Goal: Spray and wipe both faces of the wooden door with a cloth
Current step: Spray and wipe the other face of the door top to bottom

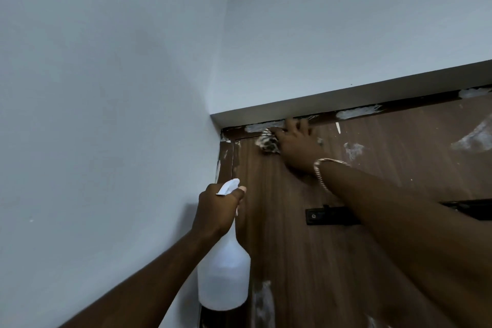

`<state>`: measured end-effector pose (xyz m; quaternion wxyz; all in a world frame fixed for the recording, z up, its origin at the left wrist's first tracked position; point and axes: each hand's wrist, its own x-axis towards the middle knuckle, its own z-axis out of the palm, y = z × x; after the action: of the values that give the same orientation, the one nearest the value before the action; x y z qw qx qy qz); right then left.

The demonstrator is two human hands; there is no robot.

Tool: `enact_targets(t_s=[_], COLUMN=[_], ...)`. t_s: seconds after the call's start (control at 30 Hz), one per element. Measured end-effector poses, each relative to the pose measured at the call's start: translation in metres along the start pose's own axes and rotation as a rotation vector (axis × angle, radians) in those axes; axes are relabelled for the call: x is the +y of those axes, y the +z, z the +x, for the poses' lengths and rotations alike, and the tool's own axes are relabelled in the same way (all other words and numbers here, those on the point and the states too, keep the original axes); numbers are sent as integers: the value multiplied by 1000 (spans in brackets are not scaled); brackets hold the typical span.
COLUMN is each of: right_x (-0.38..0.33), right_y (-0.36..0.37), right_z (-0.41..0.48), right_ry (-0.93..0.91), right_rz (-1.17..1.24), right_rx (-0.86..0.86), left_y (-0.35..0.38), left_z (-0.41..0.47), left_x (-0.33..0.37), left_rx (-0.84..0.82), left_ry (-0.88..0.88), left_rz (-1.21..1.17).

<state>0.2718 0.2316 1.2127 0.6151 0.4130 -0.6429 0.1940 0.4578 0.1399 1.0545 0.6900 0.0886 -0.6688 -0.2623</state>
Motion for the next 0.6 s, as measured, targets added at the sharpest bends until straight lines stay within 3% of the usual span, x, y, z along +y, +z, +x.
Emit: enact_targets(t_s=[0.07, 0.13, 0.23, 0.33, 0.43, 0.53, 0.6], right_x=[-43, -63, -28, 9, -24, -70, -57], right_y=[4, 11, 17, 16, 18, 19, 20], right_z=[14, -1, -42, -23, 21, 13, -16], right_ry=[-104, -323, -560, -339, -124, -288, -467], right_rz=[9, -17, -2, 4, -13, -61, -129], right_rx=[-73, -165, -106, -15, 7, -120, -196], left_y=[1, 2, 0, 1, 11, 21, 26], left_z=[1, 3, 8, 13, 14, 15, 16], left_x=[-1, 0, -2, -3, 0, 0, -1], left_rx=[-1, -9, -30, -39, -54, -44, -56], left_ry=[-15, -9, 24, 19, 24, 11, 13], left_rz=[-12, -32, -40, -62, -86, -100, -78])
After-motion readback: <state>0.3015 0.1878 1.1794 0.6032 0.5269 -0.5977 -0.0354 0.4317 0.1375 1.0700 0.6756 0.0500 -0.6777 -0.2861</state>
